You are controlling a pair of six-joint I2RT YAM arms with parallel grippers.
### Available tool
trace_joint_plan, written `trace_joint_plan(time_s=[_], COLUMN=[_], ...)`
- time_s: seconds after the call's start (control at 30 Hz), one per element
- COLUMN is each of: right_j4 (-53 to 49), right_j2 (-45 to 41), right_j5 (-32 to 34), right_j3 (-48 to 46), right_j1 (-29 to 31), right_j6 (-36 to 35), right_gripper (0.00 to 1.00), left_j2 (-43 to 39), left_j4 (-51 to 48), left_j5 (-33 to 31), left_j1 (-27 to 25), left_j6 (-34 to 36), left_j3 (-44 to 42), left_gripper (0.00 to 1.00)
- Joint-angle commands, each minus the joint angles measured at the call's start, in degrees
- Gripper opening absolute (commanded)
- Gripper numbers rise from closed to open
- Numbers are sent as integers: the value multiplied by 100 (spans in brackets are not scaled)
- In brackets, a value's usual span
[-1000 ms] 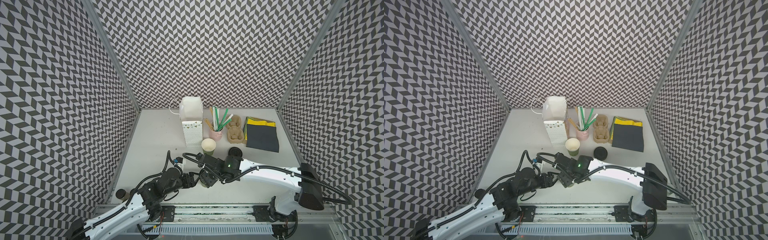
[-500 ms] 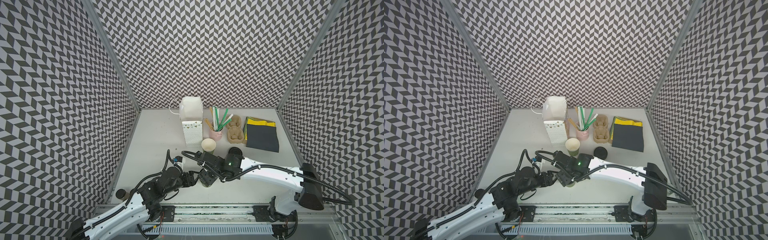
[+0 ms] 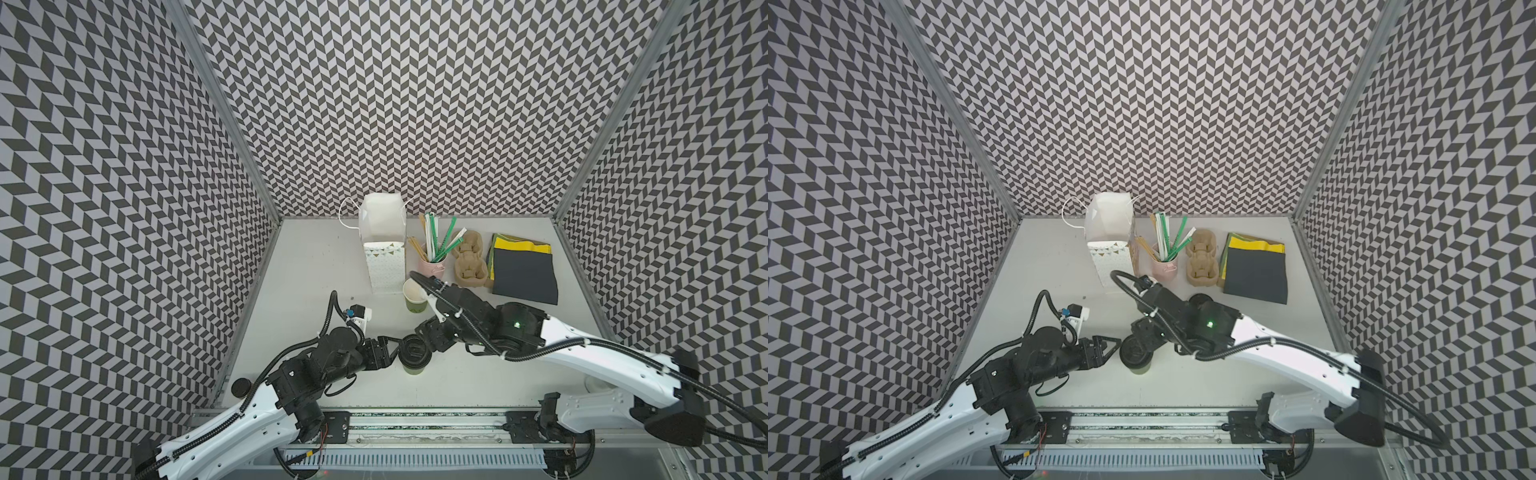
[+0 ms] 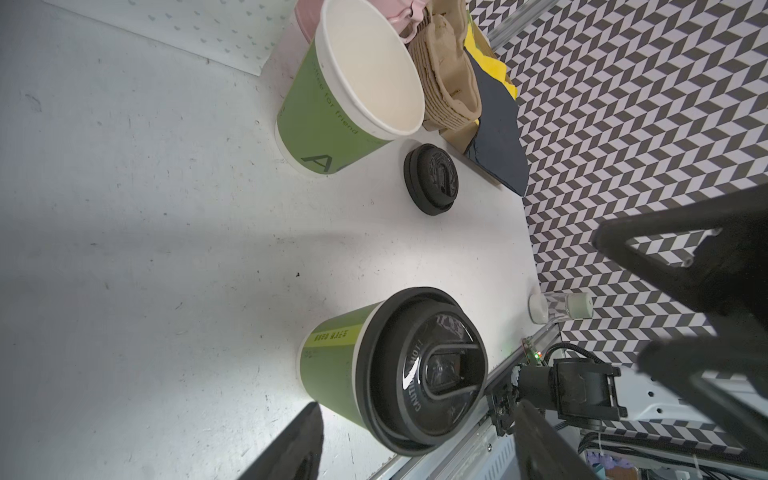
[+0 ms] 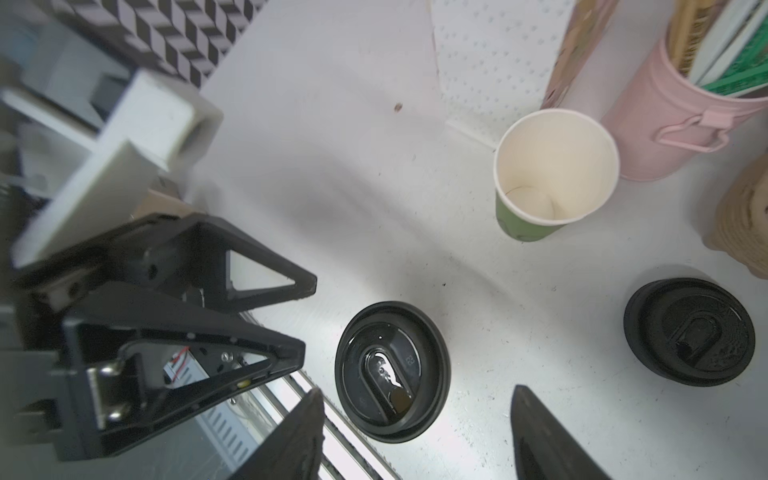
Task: Pack the takeout coffee
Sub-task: 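Release the lid and draw the right gripper back while the left holds the cup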
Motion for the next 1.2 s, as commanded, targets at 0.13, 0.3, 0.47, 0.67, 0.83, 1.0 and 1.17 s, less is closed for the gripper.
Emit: trace_joint_plan(time_s=[0.13,0.3,0.47,0.67,0.83,1.0,1.17], right_j4=[1065,1601,2278,2867,3172,3463,3768], right_j2=[-851,-1047,-1144,-1354,-1310,-1399,-1390], right_j5=[-337,-535,-922,-1049,-1168,-1294,-1462], right_j3=[-1227,-1878,-2436,-2893,-3136,-3339,-3567], right_j1=[-315,-356,-394,-480,-517,-549,-570], right_j6=[905,1207,1474,1661,1723,1766,1791], right_gripper=[57,49,47,47,47,48,48], left_j2=[695,1101,1585,2100,2363,2632,2790], left_j4=[-908,-1449,-1789,-1880,-1923,-1976,-2059], left_j5=[-429,-814,-1062,-1024,-1040,-1142,-1241], left_j1=[-388,-446,-579,-746,-829,-911,-919], left_j6=[224,554,834,1017,1096,1125,1174], left_j3=[630,1233,1736,1852,1882,2010,2071], left_gripper=[71,70,68,65,65,66,66])
